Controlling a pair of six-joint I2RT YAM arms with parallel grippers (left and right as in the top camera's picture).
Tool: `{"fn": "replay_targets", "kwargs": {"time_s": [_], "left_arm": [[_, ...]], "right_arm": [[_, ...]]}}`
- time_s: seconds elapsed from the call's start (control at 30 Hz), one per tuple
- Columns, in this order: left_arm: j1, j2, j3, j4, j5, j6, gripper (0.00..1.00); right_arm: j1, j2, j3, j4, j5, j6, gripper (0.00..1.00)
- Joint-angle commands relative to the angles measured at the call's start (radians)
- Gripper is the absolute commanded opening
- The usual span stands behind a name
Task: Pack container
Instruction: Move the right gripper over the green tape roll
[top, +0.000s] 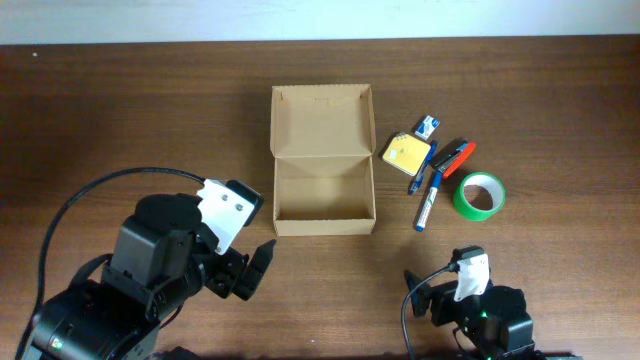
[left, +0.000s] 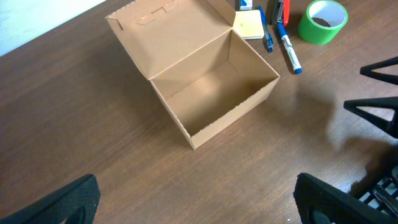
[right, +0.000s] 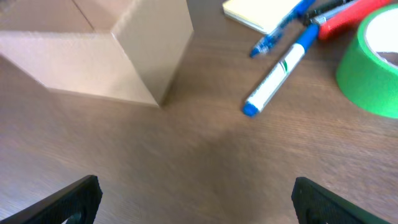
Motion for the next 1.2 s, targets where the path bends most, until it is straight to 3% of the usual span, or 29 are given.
{"fn": "replay_targets", "kwargs": {"time_s": [0.0, 0.07, 0.17, 0.4, 0.6, 0.77, 1.03, 1.17], "left_arm": [[0.003, -0.002, 0.014, 0.002, 0.014, 0.020, 1.00], [0.003, -0.002, 0.014, 0.002, 0.014, 0.020, 1.00], [0.003, -0.002, 0.014, 0.002, 0.014, 0.020, 0.99], [0.003, -0.002, 0.014, 0.002, 0.014, 0.020, 1.00], [0.003, -0.002, 0.014, 0.002, 0.014, 0.020, 1.00], [0.003, -0.002, 0.014, 0.002, 0.014, 0.020, 1.00], [0.003, -0.002, 0.014, 0.002, 0.014, 0.020, 1.00], [0.003, -0.002, 0.014, 0.002, 0.014, 0.020, 1.00]], "right_arm": [[-0.005, -0.010, -0.009, 0.069, -0.066, 0.179, 0.99], [-0.005, -0.010, -0.009, 0.160, -0.096, 0.366, 0.99], [-0.005, -0.010, -0.009, 0.206, -0.147, 0.505, 0.99], [-0.005, -0.010, -0.010, 0.233, -0.110, 0.513, 0.99], [-0.005, 0.000, 0.005, 0.293, -0.101, 0.380, 0.99], [-0.005, 0.098, 0.126, 0.296, 0.101, 0.330, 0.99], [-0.006, 0.483, 0.435, 0.273, 0.245, 0.130, 0.99], [-0.006, 0.701, 0.616, 0.190, 0.372, 0.101, 0.99]]}}
